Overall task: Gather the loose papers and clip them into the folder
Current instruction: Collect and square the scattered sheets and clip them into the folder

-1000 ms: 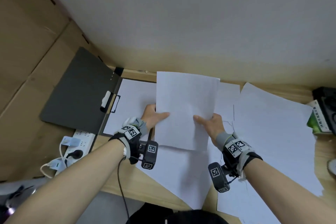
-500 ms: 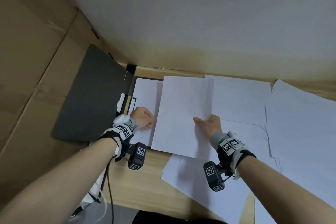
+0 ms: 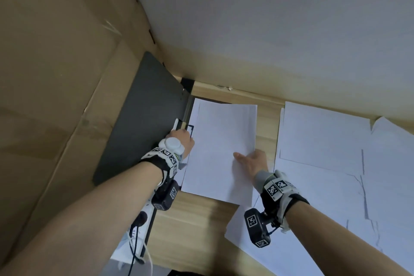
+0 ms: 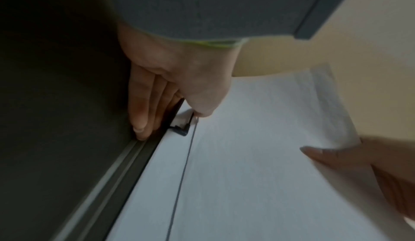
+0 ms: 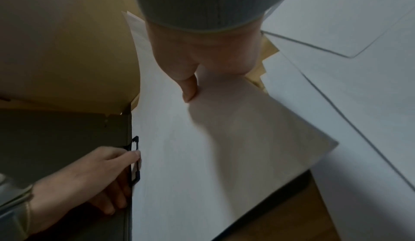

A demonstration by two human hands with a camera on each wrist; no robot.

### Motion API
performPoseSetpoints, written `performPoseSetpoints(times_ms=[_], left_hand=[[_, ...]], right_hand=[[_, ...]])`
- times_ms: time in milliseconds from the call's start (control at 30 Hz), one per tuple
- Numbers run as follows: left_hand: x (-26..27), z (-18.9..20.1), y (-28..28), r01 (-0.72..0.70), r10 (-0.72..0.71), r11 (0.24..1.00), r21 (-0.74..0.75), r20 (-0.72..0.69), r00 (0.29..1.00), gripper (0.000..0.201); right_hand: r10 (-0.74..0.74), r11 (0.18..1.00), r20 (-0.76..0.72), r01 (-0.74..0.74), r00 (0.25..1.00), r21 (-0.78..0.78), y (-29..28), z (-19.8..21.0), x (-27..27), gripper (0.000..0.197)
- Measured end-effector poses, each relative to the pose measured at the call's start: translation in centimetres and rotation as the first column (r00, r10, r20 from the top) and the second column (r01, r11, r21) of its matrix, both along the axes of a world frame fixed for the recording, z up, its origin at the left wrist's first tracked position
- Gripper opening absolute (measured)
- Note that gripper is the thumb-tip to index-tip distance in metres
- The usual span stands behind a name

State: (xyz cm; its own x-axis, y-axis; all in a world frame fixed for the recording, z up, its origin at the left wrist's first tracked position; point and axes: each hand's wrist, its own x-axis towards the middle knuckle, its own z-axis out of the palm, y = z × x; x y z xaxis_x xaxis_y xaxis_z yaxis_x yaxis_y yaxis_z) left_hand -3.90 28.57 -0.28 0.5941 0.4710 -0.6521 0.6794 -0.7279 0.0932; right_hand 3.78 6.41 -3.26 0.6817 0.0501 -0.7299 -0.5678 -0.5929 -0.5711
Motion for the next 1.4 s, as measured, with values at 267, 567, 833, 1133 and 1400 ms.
performPoseSetpoints(times_ms=[267, 567, 833, 1133, 1400], left_hand=[[0.3, -0.4, 1.0, 0.052, -0.055, 0.998, -0.046, -0.075, 0.996, 0.031], [0.9, -0.2, 0.2, 0.048, -0.047, 0.999, 0.01, -0.044, 0.998, 0.032], [3.5, 1.2, -2.5, -0.014, -0.013, 0.986, 0.167, 0.156, 0.988, 0.045], [13.3, -0.2, -18.6, 0.598, -0.536, 0.798, -0.066, 0.373, 0.757, 0.05], [16.4, -2.2, -27.9, 0.753, -0.755, 0.653, 0.081, 0.135, 0.641, 0.088]], right_hand=[[0.039, 0.999, 0.054, -0.04, 0.998, 0.016, 2.5, -0.6, -0.7, 0.025], [0.098, 0.993, 0.043, -0.101, 0.994, 0.054, 1.1, -0.2, 0.1, 0.014], [-0.121, 0.986, 0.088, 0.11, 0.989, 0.121, -9.5, 3.0, 4.8, 0.015], [-0.385, 0.921, 0.157, 0.388, 0.909, 0.009, -25.1, 1.6, 6.6, 0.004], [-0.065, 0.952, 0.251, 0.135, 0.966, -0.274, -30.9, 0.0, 6.9, 0.048]])
